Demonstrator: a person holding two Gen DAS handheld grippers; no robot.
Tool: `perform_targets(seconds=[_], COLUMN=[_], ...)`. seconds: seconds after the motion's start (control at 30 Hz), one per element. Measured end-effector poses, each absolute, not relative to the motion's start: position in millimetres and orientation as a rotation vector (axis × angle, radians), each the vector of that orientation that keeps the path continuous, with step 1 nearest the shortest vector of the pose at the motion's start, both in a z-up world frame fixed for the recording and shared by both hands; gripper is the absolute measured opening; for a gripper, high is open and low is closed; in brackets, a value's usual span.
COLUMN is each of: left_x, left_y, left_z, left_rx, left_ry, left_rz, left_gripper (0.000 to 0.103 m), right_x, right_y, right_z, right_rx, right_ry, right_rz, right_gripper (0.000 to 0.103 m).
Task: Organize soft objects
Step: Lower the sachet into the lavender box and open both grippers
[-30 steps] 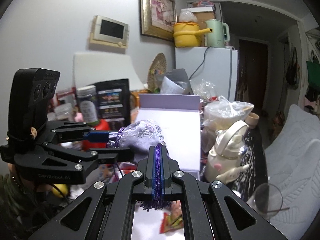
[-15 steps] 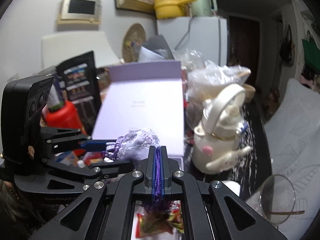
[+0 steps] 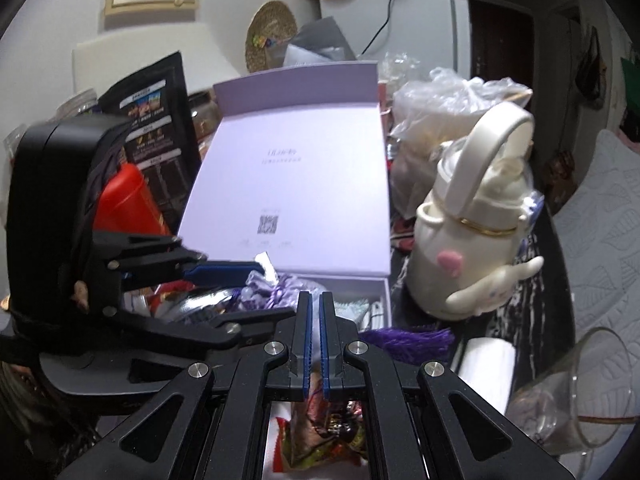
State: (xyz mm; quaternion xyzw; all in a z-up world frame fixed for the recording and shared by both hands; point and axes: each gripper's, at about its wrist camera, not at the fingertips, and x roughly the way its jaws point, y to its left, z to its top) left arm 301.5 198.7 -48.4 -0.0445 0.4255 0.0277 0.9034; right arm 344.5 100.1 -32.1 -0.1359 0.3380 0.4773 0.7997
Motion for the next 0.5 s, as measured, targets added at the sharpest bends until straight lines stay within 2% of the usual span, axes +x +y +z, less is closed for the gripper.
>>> perform_targets(seconds=[0.5], left_x=[309.0], left_y=[200.7], left_z=[-51.7], left_rx=[-0.088], left_ry=[0.902], left_rz=[0.067], left_gripper=[0.041], right_x=[360.7], right_y=[102.8], right_z=[-53.8], right_rx=[-0.298], right_ry=[0.829], right_rz=[0.976], right_gripper=[0.004])
